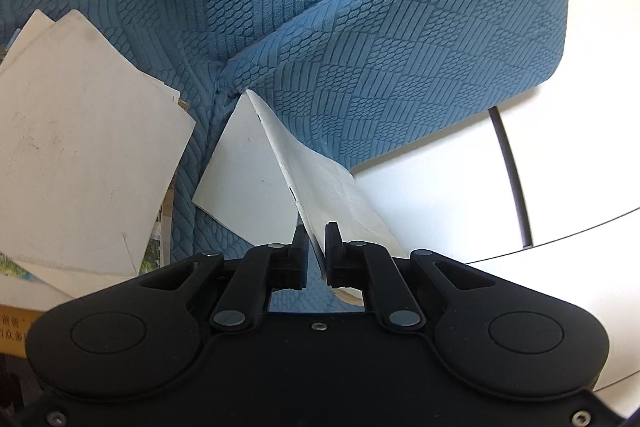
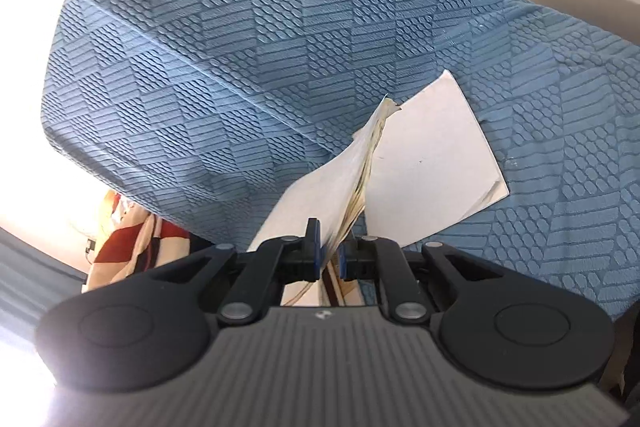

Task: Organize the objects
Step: 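Carry the white paper pile with both tools over the book stack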

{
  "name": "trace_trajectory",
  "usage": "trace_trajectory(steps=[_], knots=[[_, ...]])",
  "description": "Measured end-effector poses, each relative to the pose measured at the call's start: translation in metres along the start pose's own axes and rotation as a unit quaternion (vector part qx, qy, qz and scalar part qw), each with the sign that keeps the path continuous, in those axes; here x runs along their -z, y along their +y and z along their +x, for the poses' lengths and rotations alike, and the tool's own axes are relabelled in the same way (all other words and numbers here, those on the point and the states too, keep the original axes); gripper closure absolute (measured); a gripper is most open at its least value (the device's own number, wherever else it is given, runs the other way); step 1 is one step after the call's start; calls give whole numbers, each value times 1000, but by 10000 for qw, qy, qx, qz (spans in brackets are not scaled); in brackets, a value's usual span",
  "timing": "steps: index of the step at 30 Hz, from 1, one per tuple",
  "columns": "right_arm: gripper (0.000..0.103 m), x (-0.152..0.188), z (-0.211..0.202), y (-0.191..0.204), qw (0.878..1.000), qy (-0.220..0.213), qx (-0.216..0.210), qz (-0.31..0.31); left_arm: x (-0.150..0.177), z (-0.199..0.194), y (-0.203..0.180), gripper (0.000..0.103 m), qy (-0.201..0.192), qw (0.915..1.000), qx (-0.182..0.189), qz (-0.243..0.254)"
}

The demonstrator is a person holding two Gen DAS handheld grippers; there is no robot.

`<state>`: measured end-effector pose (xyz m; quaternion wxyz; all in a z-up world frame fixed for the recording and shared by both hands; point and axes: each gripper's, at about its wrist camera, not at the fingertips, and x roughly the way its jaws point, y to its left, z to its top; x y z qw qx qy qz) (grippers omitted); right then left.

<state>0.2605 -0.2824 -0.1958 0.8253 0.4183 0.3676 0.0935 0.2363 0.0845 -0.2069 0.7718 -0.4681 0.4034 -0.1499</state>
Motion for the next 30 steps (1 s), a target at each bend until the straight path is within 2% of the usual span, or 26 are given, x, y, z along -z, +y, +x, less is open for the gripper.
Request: trace_trajectory(steps=[6,17,27,30], knots=[[92,-2,-14,20,9998,42,-156,-142,-9,-25,-17,96,-241,9993,280,24],[92,-3,-31,69,9987,70,-385,-320,-20,-77,-47,96,-477,9976,410,298],[92,2,-40,118,9966,35,-547,-622,-28,-119,-51,96,-707,9957,418,429],[92,8,-36,128,9960,79,-588,-672,-32,-125,-47,96,-759,9955,255,497]])
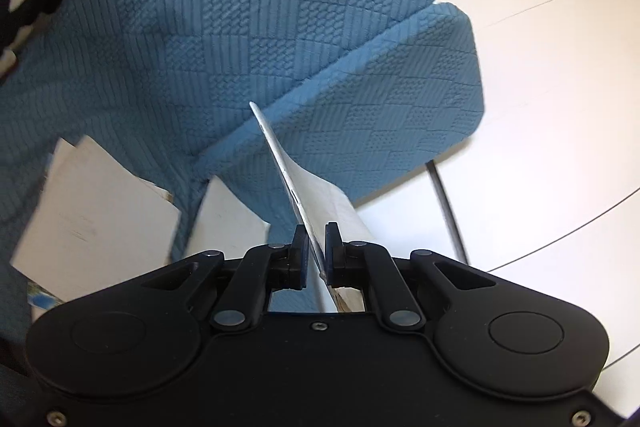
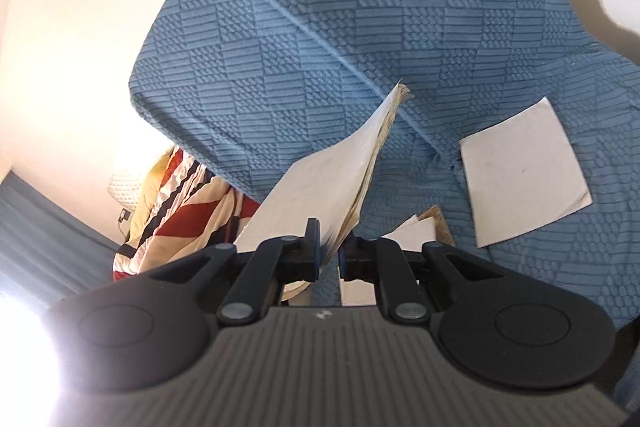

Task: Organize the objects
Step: 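Carry the white paper pile with both tools over the book stack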

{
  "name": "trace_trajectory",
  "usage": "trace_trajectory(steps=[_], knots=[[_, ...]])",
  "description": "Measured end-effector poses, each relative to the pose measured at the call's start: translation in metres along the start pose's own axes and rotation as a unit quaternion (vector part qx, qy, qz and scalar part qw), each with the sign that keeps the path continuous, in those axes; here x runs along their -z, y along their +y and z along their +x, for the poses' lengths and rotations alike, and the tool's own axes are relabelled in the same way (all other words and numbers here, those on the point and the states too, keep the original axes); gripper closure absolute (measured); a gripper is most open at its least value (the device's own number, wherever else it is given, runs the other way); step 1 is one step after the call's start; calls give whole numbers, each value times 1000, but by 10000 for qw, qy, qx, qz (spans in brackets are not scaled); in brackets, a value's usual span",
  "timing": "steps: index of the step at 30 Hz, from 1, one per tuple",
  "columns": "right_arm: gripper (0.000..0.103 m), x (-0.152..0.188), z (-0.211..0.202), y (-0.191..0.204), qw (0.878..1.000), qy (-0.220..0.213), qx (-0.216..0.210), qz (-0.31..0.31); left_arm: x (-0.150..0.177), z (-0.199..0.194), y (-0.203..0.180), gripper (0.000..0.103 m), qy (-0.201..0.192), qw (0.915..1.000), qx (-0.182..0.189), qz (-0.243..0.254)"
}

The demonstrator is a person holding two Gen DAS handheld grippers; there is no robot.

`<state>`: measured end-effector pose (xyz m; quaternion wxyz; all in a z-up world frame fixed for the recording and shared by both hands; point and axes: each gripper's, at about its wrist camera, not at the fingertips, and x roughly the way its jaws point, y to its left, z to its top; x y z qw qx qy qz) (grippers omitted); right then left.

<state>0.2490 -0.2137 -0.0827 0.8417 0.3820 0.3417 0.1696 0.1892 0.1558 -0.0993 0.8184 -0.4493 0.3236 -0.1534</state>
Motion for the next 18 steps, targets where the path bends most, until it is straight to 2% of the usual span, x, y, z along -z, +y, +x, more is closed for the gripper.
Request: trace_trajectory(steps=[5,11,18], knots=[[92,9,23,0,9998,178,29,-63,-4,-3,20,96,-29,9998,-207,-25],[91,23,54,-9,9989,445,61,-124,-3,-2,67,96,39,9985,-447,-303],[92,45,94,-14,9964,721,262,-356,-7,6,113,96,149,9961,-785,-381]])
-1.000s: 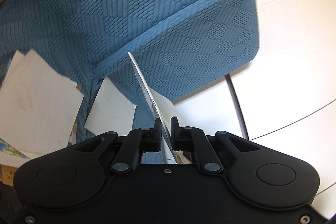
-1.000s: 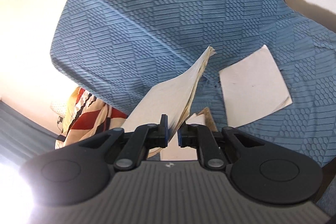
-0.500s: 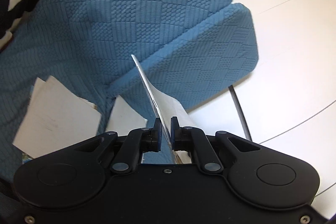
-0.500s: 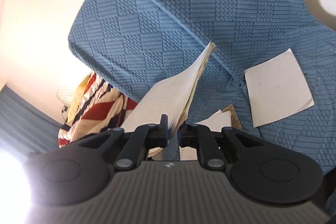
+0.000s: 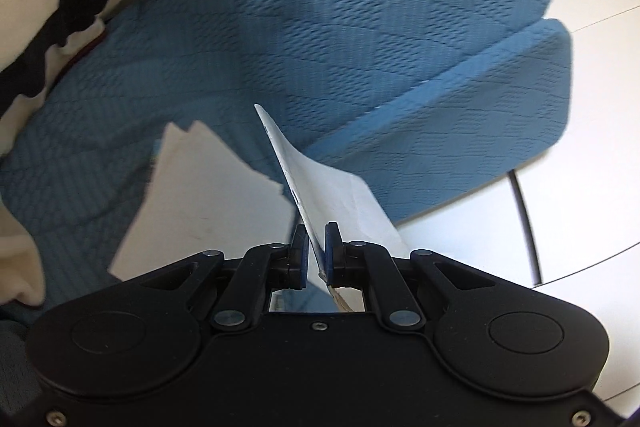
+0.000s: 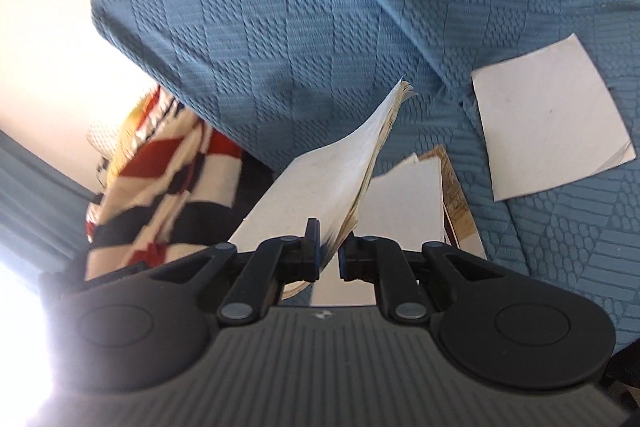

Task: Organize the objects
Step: 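Carry the white paper pile with both tools over the book stack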

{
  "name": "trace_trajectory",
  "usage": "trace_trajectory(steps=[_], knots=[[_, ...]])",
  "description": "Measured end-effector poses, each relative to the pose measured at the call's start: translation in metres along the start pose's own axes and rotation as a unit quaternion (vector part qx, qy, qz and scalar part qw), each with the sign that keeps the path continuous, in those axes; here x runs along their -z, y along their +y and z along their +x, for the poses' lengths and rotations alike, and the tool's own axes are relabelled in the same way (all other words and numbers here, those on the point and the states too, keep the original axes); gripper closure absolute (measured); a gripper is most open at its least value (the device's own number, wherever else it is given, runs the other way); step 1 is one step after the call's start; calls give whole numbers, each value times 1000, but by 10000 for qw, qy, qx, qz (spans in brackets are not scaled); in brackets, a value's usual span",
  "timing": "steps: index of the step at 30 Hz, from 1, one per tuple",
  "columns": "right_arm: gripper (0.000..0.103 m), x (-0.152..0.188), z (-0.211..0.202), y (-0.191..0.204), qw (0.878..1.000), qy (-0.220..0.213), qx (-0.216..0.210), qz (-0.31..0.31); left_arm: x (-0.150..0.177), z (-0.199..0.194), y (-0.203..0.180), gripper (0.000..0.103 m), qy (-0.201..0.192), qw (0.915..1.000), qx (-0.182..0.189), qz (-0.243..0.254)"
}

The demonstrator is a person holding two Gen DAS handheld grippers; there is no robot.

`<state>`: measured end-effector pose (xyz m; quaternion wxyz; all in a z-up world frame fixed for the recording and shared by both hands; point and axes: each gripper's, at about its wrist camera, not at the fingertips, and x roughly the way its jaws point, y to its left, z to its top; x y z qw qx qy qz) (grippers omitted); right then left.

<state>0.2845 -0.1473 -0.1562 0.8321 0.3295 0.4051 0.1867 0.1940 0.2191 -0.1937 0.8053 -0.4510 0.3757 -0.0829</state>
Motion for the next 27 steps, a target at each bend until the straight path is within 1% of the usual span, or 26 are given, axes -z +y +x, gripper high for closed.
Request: trace_trajectory(steps=[5,10,13,17,21,27], knots=[[91,10,25,5,9984,83,280,-492,-3,11,16,96,27,9995,-274,157],[91,19,43,6,9942,210,535,-914,2,27,23,96,189,9974,-582,377],[91,25,49,0,9928,298,676,-943,5,33,27,96,290,9967,-635,408],[91,31,53,-9,9920,381,793,-908,9,42,31,96,544,9941,-836,428],[90,37,59,-16,9908,512,887,-884,13,49,38,95,731,9920,-960,384],[89,50,69,-23,9874,770,1078,-862,21,57,39,95,858,9883,-1173,461]])
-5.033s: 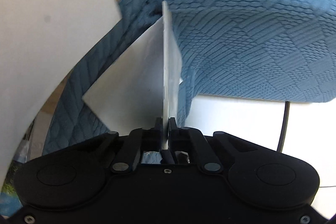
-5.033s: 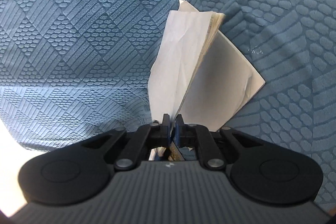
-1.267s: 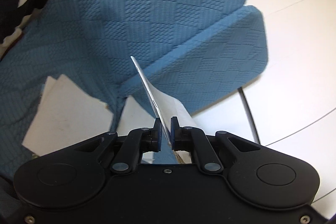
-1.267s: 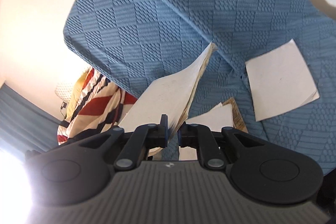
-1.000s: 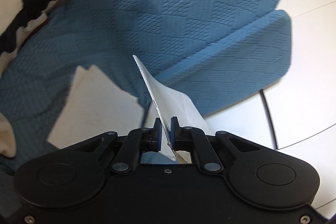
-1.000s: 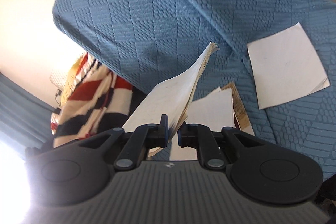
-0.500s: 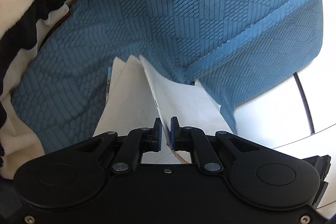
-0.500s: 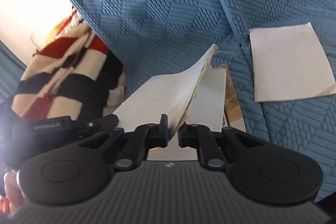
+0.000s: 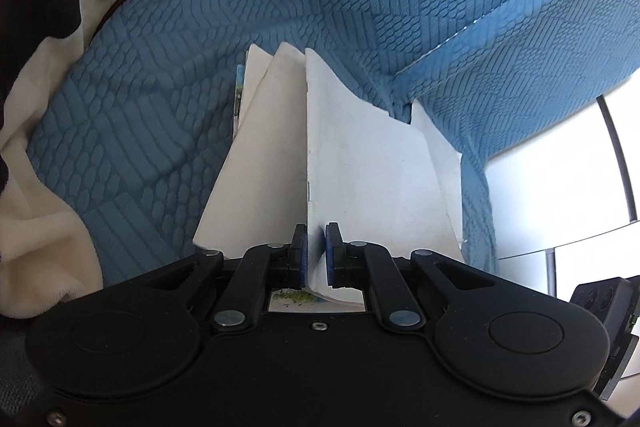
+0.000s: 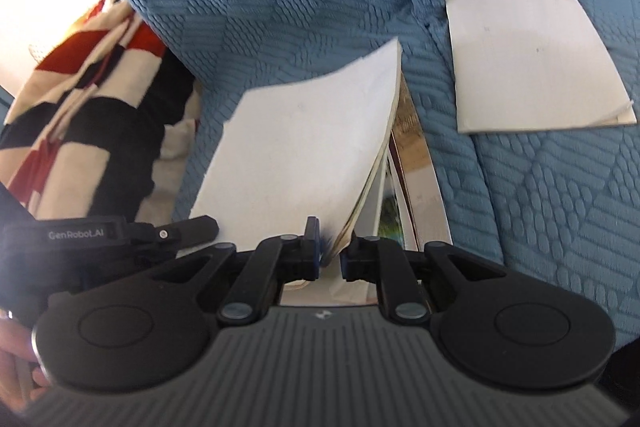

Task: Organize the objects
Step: 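Carry the white paper pile with both tools over the book stack, then lower the pile onto the stack and open both tools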

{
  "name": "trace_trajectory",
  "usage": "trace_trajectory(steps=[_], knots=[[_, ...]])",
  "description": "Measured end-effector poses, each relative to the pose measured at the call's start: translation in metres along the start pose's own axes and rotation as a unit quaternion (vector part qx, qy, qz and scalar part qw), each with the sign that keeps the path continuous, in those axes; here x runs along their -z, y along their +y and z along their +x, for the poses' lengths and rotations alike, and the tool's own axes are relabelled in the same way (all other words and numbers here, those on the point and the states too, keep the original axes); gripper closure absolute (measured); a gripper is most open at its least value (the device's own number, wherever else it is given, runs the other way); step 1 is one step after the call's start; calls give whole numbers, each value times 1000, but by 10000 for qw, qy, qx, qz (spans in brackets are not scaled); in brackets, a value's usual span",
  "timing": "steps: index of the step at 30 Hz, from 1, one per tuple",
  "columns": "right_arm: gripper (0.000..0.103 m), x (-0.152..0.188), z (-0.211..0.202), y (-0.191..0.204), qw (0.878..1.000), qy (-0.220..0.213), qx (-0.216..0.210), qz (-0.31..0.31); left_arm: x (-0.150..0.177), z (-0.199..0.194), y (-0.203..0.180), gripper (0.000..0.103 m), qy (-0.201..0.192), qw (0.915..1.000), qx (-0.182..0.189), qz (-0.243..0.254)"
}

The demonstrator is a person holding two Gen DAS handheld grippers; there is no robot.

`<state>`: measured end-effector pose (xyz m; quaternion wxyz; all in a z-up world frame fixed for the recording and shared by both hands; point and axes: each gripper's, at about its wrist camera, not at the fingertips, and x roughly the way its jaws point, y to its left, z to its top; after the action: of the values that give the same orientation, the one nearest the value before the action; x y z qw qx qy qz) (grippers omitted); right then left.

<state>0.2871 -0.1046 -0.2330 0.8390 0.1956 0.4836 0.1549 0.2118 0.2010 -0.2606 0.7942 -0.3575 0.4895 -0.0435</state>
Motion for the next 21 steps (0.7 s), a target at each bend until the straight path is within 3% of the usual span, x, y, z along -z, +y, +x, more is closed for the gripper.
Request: trace_trajectory(steps=[4,6,8,10,11,12,21], knots=[[89,3,1,2,9999,73,56,-88,1,-1,-2,93,34,10000,-92,12],[85,2,0,2,9999,119,65,-90,1,-4,-4,82,30,9999,-170,17],[72,1,-1,1,9998,192,48,-37,2,-6,-6,76,36,9998,-215,39],[47,1,-5,0,9997,239,-7,55,3,-8,-8,70,41,9997,-251,51],[44,2,-7,0,9997,241,-21,95,3,-10,-10,62,36,9995,-292,73],[42,2,-10,1,9996,256,-34,107,3,-12,-12,56,20,9994,-342,98],[43,-4,-45,8,9997,198,14,-157,-2,-46,-53,49,-202,9973,-456,535]])
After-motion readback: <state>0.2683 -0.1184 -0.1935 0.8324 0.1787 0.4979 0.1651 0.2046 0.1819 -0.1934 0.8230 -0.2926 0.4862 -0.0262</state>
